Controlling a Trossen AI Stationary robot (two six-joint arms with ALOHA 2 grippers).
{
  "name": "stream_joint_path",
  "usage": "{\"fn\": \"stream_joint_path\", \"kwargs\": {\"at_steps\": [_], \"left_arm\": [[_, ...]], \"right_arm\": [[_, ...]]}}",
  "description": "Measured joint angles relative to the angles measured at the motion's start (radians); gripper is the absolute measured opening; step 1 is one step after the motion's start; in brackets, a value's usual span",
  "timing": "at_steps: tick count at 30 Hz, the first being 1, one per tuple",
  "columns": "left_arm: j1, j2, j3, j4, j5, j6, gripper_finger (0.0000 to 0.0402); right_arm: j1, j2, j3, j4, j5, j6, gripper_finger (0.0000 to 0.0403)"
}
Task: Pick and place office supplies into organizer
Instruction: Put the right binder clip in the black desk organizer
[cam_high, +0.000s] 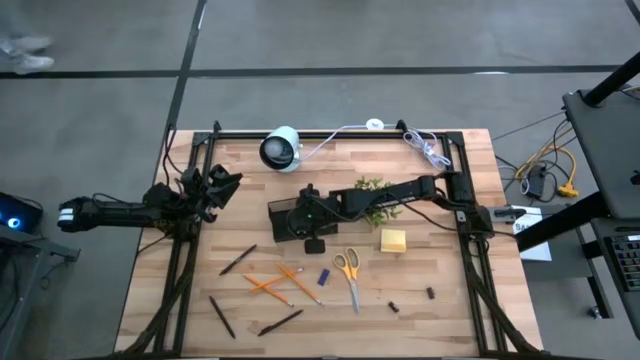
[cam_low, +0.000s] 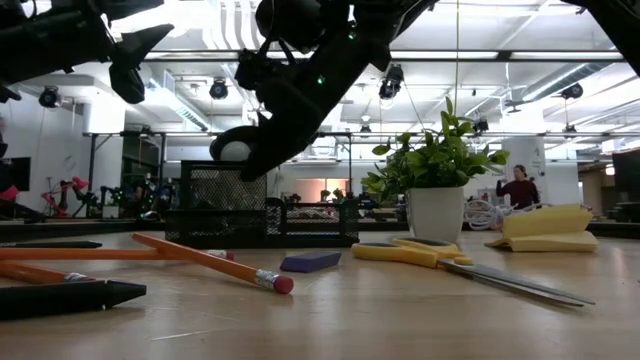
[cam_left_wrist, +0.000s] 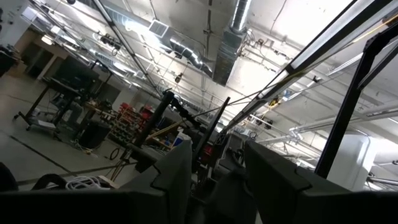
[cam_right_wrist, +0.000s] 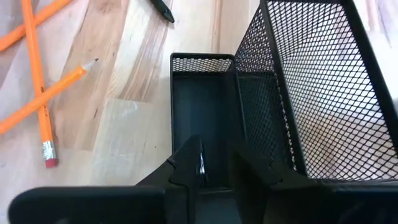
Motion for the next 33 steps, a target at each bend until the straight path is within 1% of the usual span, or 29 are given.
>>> {"fn": "stream_joint_path", "kwargs": {"at_steps": [4,8,16,24,28,33], "left_arm": [[0.000,0.000,0.000,0.000,0.000,0.000,0.0133],[0.000,0.000,0.000,0.000,0.000,0.000,0.0133],[0.000,0.000,0.000,0.001,0.000,0.000,0.0133],[0.000,0.000,0.000,0.001,0.000,0.000,0.0133],[0.000,0.000,0.000,0.000,0.000,-0.001,0.0133],[0.000,-0.002,0.000,-0.002,0.000,-0.001,0.0133]], "right_arm": [[0.000,0.000,0.030,-0.039,0.000,0.001,0.0081],[0.000,0.000,0.087,-0.133,0.002,0.023,0.0089],[-0.002,0.000,0.236,-0.361,0.002,0.100,0.0097],[-0.002,-0.001,0.399,-0.643,0.002,0.108,0.0093],[0.003,-0.024,0.422,-0.674,-0.002,0.092,0.0086],[0.019,-0.107,0.408,-0.663,-0.001,0.088,0.0076]]}}
